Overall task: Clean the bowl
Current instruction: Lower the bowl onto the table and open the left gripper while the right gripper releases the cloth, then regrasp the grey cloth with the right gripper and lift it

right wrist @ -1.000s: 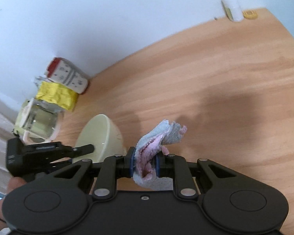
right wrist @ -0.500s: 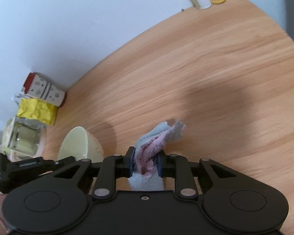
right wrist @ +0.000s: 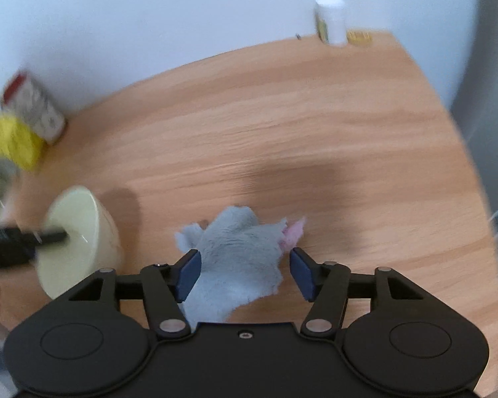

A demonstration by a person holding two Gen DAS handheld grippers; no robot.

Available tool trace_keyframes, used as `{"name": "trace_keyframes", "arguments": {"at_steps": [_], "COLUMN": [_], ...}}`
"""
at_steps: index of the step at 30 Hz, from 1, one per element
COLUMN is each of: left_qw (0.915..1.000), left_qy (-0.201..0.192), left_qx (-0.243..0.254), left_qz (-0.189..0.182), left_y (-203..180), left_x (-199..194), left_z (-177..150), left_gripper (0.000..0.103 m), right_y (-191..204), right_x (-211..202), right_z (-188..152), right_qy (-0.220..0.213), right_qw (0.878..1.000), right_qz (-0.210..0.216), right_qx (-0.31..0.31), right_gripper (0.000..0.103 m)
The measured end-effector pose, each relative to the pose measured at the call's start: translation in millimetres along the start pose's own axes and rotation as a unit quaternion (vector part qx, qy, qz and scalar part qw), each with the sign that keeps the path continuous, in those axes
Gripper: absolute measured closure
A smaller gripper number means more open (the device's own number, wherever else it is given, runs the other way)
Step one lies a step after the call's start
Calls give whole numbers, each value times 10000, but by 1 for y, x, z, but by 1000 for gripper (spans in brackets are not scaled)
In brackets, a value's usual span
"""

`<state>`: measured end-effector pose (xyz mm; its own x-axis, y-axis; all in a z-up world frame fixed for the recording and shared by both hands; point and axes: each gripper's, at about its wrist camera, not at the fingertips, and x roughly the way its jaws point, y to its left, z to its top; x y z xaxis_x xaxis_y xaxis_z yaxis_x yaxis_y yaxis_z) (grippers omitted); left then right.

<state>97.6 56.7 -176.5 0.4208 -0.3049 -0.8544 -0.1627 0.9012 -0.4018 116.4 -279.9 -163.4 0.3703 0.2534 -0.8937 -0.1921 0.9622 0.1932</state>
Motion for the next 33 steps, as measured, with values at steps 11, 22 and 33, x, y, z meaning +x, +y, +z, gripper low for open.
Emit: {"name": "trace_keyframes", "arguments": {"at_steps": [11, 22, 33], "left_qw": [9850, 9784, 9767], "left_qy": [-177, -219, -49], "left_qx": [1468, 1587, 1338], "left_qz": [892, 1305, 1680], "left_y": [-18, -37, -46], "left_x": [-27, -31, -22], "left_z": [-10, -17, -30], "left_gripper": [1, 0, 0], "right_y": [57, 60, 43], "right_x": [-14, 19, 51], "right_z": [-7, -10, 14], "right_qy": [65, 468, 1185], "right_qw": [9867, 9691, 9665], "right_qz": [-520, -349, 122], "right_qx": [-1539, -2397, -2272], "right_gripper": [34, 32, 33]}}
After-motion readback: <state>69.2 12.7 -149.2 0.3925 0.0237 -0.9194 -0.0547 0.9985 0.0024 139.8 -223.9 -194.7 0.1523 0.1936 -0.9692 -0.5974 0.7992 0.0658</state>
